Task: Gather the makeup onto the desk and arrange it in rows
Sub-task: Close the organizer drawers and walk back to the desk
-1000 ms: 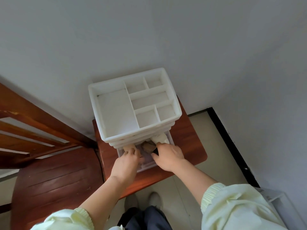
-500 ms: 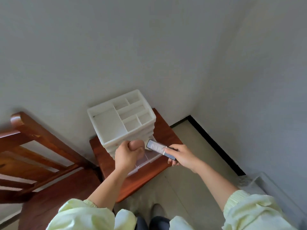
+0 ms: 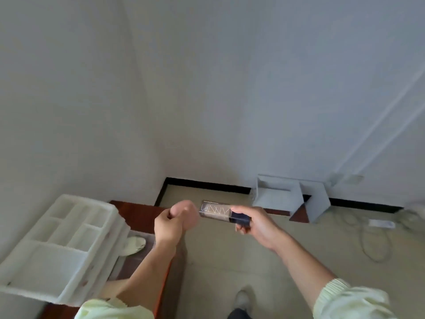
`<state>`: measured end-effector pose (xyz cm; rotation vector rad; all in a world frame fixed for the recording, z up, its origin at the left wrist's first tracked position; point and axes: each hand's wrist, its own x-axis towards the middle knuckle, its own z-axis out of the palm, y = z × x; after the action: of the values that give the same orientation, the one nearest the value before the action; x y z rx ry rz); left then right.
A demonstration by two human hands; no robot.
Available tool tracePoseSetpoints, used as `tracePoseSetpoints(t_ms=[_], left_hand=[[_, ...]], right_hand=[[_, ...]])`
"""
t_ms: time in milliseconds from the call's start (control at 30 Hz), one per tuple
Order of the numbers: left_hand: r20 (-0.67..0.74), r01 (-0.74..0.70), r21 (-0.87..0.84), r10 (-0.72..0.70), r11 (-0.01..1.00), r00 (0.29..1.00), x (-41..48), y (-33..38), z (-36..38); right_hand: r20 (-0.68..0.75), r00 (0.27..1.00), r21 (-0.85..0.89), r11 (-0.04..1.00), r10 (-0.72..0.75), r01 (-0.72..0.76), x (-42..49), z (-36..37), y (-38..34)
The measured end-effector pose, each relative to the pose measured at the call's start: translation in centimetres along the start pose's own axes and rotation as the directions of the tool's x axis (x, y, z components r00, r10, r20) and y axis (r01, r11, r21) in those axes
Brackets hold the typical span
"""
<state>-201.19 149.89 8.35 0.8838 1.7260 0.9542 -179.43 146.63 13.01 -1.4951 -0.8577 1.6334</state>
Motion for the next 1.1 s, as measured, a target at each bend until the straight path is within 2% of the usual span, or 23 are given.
tracePoseSetpoints(t_ms=[167,300,400,467,533,567,600,633,700,800,933,1100], left_hand=[[0.259,-0.027,0.111,-0.003,0.993,0.966,-5.4,-0.3,9.0],[0.478,-0.087,0.140,0.009,0.986,0.878,-13.1,0.7,16.6],[0.636,-0.125,0.128,0.016,0.984,0.772,-20.3,1.1,22.4],[0.755,-0.151,0.128,0.002,0.980,0.656,-24.6,0.4,26.5],[0.779,-0.163,0.173,-0.034,0.971,0.626,-29.6,-0.2,30.4],[0.791,-0.247,0.235,-0.038,0.940,0.610,-32.7,-0.2,31.8],[0.773,-0.240,0.280,-0.070,0.929,0.631,-34.4,-1.0,33.5],[0.787,-0.298,0.314,-0.071,0.901,0.613,-37.6,-1.6,35.2],[0.803,-0.277,0.260,-0.048,0.925,0.594,-44.7,-3.6,39.0],[0.869,-0.357,0.279,-0.076,0.892,0.489,-52.9,-5.5,42.5],[0.949,-0.404,0.243,-0.130,0.882,0.287,-62.2,-9.5,48.2],[0.977,-0.463,0.204,-0.152,0.863,0.147,-74.3,-11.6,56.0]], right_hand=[[-0.283,0.959,0.115,0.993,0.017,0.017,-8.3,-8.4,4.1],[-0.471,0.882,0.188,0.979,0.025,0.072,-15.7,-15.6,7.4],[-0.581,0.814,0.239,0.960,0.023,0.144,-22.2,-21.2,10.4],[-0.644,0.764,0.265,0.947,0.035,0.180,-26.4,-24.5,12.3],[-0.699,0.714,0.279,0.938,0.051,0.207,-31.0,-27.8,14.4],[-0.725,0.687,0.279,0.935,0.057,0.217,-33.4,-29.5,15.5],[-0.741,0.668,0.283,0.934,0.068,0.219,-35.1,-30.6,16.0],[-0.764,0.640,0.292,0.929,0.084,0.226,-37.5,-32.1,17.0],[-0.815,0.568,0.315,0.911,0.116,0.266,-43.4,-35.3,19.4],[-0.871,0.463,0.337,0.887,0.166,0.317,-50.8,-38.8,22.2],[-0.915,0.323,0.357,0.855,0.241,0.376,-60.5,-42.9,26.5],[-0.937,0.151,0.347,0.801,0.314,0.488,-69.9,-48.9,29.7]])
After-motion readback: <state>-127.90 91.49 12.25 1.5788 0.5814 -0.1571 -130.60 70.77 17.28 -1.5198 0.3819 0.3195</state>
